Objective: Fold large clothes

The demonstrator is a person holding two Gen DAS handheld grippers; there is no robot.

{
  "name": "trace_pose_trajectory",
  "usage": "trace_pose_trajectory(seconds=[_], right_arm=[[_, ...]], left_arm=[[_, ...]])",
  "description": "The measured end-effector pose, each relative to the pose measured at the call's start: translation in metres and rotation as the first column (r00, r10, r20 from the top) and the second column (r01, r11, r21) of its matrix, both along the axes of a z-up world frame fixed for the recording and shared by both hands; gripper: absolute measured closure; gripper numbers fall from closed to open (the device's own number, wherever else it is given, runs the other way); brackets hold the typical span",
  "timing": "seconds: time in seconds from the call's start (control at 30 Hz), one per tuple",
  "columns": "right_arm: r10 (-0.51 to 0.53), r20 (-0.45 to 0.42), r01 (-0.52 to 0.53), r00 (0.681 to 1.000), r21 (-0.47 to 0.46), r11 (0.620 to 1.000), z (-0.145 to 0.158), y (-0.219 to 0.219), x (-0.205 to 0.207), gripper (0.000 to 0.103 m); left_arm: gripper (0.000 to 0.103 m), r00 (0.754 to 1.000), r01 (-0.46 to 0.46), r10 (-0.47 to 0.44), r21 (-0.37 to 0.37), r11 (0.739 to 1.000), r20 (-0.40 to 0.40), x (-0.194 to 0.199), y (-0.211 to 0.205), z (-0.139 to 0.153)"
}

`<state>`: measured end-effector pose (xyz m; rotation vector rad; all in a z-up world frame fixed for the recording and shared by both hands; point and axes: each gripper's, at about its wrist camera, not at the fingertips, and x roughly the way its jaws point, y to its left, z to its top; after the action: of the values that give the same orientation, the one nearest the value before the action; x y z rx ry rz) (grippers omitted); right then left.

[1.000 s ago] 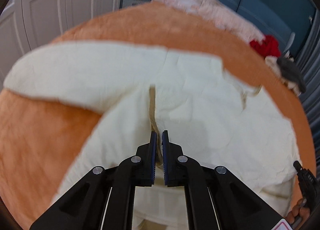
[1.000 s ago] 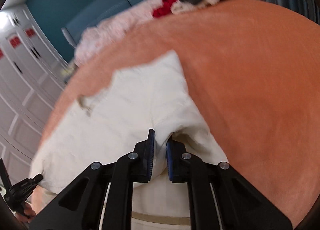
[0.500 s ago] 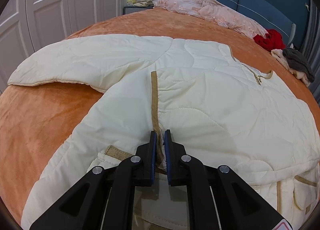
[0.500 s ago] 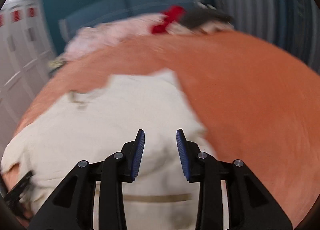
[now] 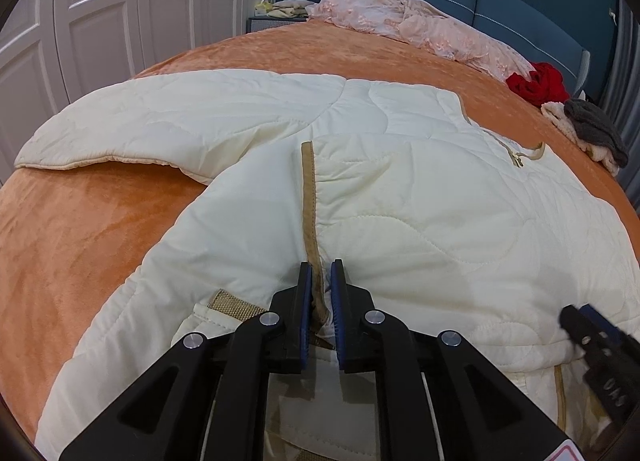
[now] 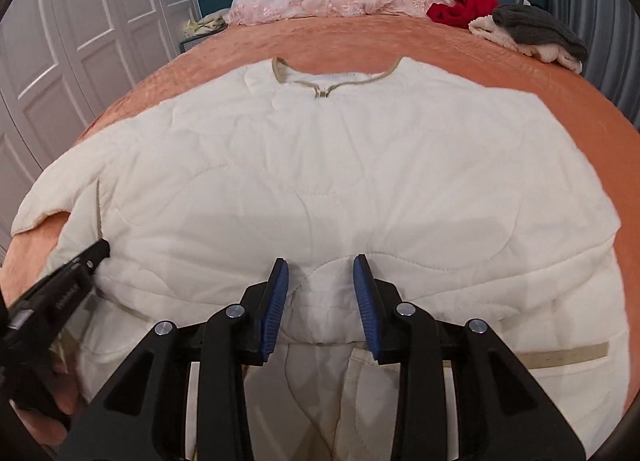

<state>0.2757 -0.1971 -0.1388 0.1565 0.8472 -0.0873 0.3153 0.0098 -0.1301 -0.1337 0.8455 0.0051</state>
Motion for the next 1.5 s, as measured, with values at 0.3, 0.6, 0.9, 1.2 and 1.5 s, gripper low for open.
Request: trace_pose_trajectory(seconds=[0.3,0.6,0.9,1.2,1.5], right_arm=[[-0.001,0.021,0.001,1.000,-0.019,1.000,-0.004,0.007,-0.006,0.071],[-0.003,0.027,0.004,1.000,-0.020,1.000,-0.003,0.007,-0.008,0.071],[-0.006,0.025,0.007,1.000,-0.043,0.999,-0.001,0.009,-0.008,0.070],[-0.010,0.032,0.011,0.999,-0.038,0.999,-0.001,0.010,-0.008,0.070],[-0.051,0.098,0.047,0.994,0.041,0.998,0.012,-0.001,-0.025,0.060]], left_arm=[[0.079,0.999,-0.018,0.010,-0.276,0.961,-0.030,-0.002,0.042,0.012],[0.043,0.923,-0.373,0.379,-0.405,0.835,-0.069,0.015,0.258,0.043],[0.046,0.783,-0.599,0.583,-0.518,0.611,-0.218,0.059,0.394,0.009],[0.100,0.934,-0.292,0.347,-0.374,0.880,0.087,0.105,0.302,0.120],[0.099,0.911,0.280,-0.179,-0.240,0.929,0.372,0.078,0.048,0.256]])
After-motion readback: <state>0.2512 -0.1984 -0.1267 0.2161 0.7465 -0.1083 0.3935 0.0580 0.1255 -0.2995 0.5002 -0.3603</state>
